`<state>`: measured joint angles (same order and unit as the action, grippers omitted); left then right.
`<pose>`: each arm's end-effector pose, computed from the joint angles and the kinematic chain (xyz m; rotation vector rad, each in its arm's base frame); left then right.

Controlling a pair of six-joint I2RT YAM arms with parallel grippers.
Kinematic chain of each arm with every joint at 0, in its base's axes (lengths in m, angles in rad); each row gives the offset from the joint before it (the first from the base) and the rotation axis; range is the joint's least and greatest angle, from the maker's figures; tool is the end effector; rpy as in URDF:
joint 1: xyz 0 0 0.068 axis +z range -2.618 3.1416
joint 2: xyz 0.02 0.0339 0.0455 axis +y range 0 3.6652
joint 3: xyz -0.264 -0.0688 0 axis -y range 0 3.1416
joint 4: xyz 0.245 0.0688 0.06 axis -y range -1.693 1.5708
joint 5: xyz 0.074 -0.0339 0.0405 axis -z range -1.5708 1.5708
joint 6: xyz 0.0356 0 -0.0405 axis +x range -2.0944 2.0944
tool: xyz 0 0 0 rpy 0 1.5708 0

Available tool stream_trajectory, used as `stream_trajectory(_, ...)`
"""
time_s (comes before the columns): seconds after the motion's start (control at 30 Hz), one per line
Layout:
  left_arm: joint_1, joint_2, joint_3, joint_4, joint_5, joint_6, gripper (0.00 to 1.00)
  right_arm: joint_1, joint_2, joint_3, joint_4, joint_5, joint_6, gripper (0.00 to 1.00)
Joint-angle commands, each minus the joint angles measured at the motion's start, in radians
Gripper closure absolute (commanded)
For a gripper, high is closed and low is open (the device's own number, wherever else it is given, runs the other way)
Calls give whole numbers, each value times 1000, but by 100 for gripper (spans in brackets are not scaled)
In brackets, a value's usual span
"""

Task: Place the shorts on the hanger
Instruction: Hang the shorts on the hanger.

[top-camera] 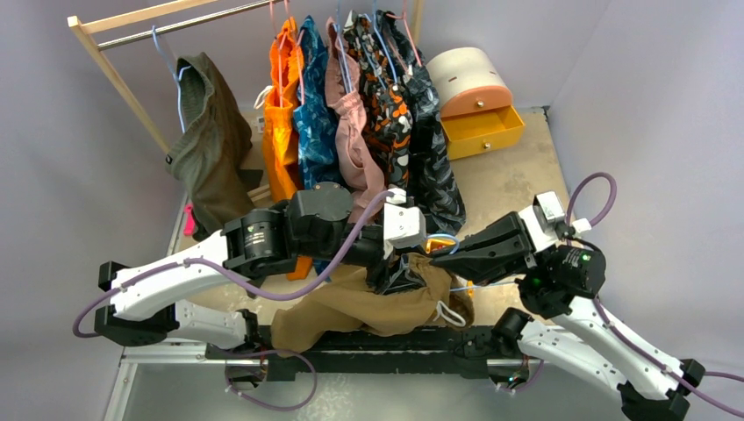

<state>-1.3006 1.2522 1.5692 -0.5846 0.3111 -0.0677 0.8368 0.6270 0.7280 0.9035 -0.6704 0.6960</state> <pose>0.0577 -0.2491 0.4691 1.3513 1.4934 -1.2070 0.0496 0.0880 0.4388 -0.7768 0.5610 1.6183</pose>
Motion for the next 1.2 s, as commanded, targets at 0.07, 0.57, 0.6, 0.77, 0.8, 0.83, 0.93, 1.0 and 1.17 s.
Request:
stream_trajectory(0.07,6,0,51,81,-13,-3,74,3,-26,16,51,81,-21,100)
stream_trajectory(0.57,6,-149,-92,211,-230,-26,100,4,-52,138,-366,175,-169,57)
stream_trajectory(0.6,7,-166,-106,223,-252,-27,100,4,-51,157,-404,186,-185,45)
stream_trajectory(0.77,6,-241,-167,243,-385,-37,100,4,-48,264,-594,257,-253,22)
stream_trajectory(0.8,6,-255,-180,242,-413,-40,100,4,-51,293,-638,283,-272,20)
stream_trajectory(0.83,6,-271,-192,242,-443,-44,100,4,-54,313,-676,318,-288,16)
stream_trajectory(0.93,6,-328,-227,239,-550,-68,100,4,-69,359,-783,440,-301,9)
stream_trajectory(1.0,6,-365,-241,229,-626,-87,100,4,-84,373,-852,537,-314,7)
stream_trajectory(1.17,6,-454,-271,219,-735,-142,100,4,-123,370,-996,741,-236,5)
